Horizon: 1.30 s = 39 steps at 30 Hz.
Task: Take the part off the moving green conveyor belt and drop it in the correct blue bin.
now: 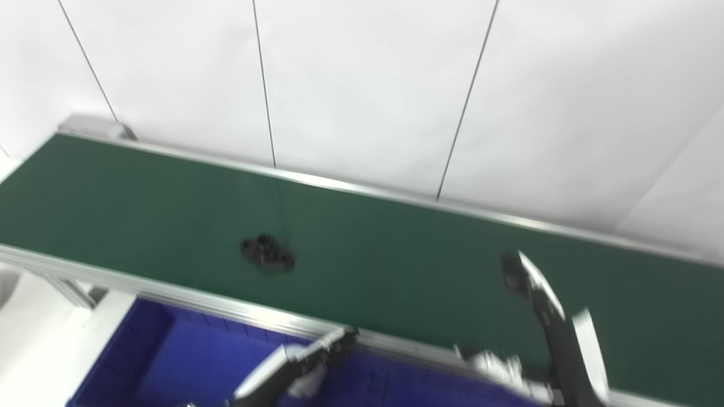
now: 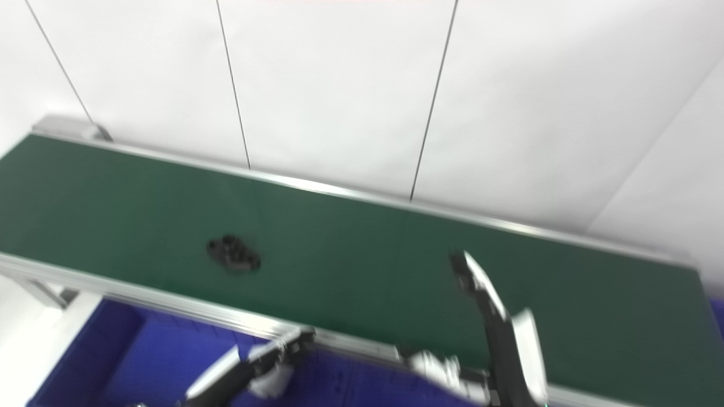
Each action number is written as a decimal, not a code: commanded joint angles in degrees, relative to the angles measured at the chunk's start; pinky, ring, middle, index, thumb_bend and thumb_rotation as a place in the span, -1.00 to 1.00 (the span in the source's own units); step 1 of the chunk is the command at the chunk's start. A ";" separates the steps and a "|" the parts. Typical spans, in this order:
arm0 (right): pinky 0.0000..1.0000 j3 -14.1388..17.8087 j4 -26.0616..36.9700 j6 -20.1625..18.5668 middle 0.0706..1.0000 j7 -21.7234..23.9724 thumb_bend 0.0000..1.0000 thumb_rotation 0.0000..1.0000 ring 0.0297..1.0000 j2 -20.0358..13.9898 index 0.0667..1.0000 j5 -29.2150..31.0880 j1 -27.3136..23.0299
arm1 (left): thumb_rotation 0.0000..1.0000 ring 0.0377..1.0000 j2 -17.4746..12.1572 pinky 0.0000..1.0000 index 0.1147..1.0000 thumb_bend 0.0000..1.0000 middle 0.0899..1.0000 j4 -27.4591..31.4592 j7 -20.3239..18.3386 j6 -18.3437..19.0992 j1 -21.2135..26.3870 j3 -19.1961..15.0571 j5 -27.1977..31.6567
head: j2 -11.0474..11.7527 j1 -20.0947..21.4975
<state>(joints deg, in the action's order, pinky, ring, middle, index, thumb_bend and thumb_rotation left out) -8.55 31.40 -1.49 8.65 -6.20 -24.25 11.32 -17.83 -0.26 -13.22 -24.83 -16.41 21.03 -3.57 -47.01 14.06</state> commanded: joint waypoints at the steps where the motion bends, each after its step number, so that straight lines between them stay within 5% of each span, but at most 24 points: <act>1: 0.49 -0.50 3.00 -5.85 0.70 3.56 0.73 -0.03 0.63 -0.48 0.74 -1.12 -4.03 | -0.09 0.78 -0.99 0.66 0.87 0.66 0.87 3.31 -0.57 -2.03 0.22 -0.92 0.29 | -0.08 0.00; 8: 0.37 -3.81 0.23 -12.60 0.63 7.32 0.76 -0.01 0.54 -0.45 0.69 -6.69 -11.34 | -0.13 0.72 -1.91 0.57 0.85 0.63 0.83 5.12 -2.17 -1.84 -0.04 -2.15 -0.77 | -1.03 0.27; 27: 0.34 -10.50 -17.39 -12.50 0.59 7.25 0.72 -0.25 0.50 0.08 0.66 -14.21 -22.89 | -0.11 0.71 -1.58 0.56 0.84 0.63 0.81 4.10 -3.64 -2.06 -0.49 -3.15 -0.36 | 2.43 -1.42; 39: 0.42 -16.38 -27.72 -13.99 0.63 7.83 0.70 -0.21 0.56 1.46 0.67 -20.37 -30.20 | -0.13 0.70 -1.30 0.55 0.79 0.64 0.78 3.83 -4.07 -2.02 -0.49 -2.68 -0.89 | 4.17 -2.13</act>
<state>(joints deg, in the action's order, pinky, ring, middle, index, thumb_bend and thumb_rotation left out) -24.76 2.68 -14.69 17.17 -5.66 -43.67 -16.48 -18.83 2.79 -17.40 -24.86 -17.08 18.27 -4.14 -42.80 11.95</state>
